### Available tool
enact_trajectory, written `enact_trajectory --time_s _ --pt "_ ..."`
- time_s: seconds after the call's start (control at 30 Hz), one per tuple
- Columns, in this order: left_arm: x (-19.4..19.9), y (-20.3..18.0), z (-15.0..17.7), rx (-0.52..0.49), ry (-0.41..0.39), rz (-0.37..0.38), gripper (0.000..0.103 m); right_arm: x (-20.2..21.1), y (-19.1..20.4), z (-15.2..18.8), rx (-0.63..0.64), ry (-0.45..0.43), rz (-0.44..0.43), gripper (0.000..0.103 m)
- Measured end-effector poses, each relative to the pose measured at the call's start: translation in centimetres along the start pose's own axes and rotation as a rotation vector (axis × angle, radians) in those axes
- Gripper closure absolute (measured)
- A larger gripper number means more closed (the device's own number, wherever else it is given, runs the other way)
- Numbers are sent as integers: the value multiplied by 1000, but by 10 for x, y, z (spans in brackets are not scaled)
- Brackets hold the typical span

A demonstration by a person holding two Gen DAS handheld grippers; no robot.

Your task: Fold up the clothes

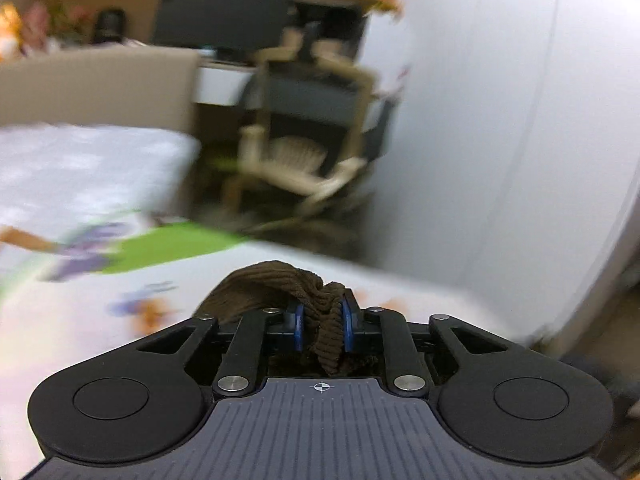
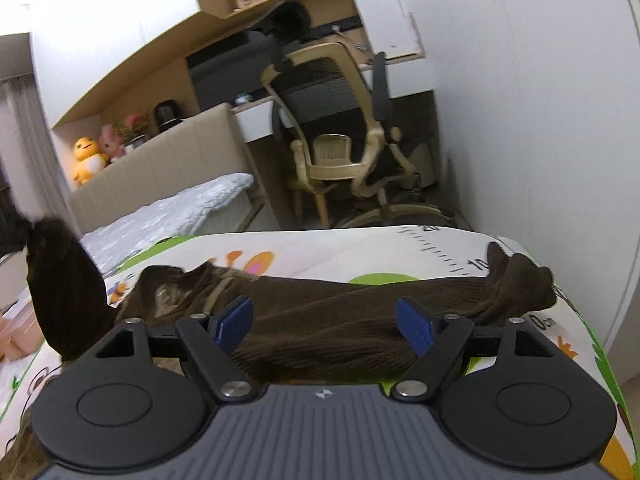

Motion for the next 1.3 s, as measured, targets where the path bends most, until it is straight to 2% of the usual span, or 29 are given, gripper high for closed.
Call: enact_trajectory --time_s 0.03,0.1,0.13,0.17,0.2,0.27,0.4,0.5,0.6,0.73,0.77,0.8,0.87,0.9,0.93,1.0,1.1,1.3 --pt "-8 -6 -2 39 0 51 58 0 -4 -1 -8 2 21 24" --pt "-17 -10 -2 116 6 115 46 5 -14 -3 -17 -1 65 24" --pt "-22 -12 -3 154 10 147 35 8 -19 -3 -18 -3 84 24" --pt "-24 -12 -2 177 10 165 23 11 -25 -3 -18 -4 105 24" --pt "-23 -10 1 176 7 159 20 13 -32 -2 -20 -3 129 24" --pt "-20 -1 9 143 21 111 19 14 -46 0 -41 4 173 24" --pt "-18 22 40 34 116 -48 17 10 -77 -3 -118 -17 276 24" --pt "-10 33 63 -26 170 -118 13 3 -86 -12 -102 -32 335 24" --pt "1 42 79 -36 191 -130 10 -23 -83 -18 -59 29 355 24" --pt "16 45 87 -24 188 -110 9 -63 -106 -17 -271 90 394 24" --pt "22 47 89 -15 184 -104 9 -70 -110 -16 -305 88 393 32" --pt "27 49 88 -4 180 -99 9 -76 -113 -14 -325 80 382 50" --pt "36 56 87 14 172 -96 8 -81 -109 -16 -325 48 346 71" --pt "41 61 87 22 167 -100 8 -77 -99 -21 -288 18 329 84" --pt "46 66 88 29 164 -106 8 -71 -84 -30 -225 -19 312 88" --pt "54 78 92 46 160 -118 8 -52 -39 -53 -69 -102 261 89" --pt "60 92 100 68 161 -120 8 -27 50 -82 135 -181 101 90" --pt "69 102 112 112 153 -76 8 -59 191 -57 337 -70 -155 90"
Point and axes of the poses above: each gripper's, at about its wrist camera, not at the fingertips, and x roughly against the way its jaws point, y to its left, z to its underside, the point moved 4 cm from there along -x, roughly the way its jaws point, and after that the axes turned 2 degrees about y, right-handed, at the moved point
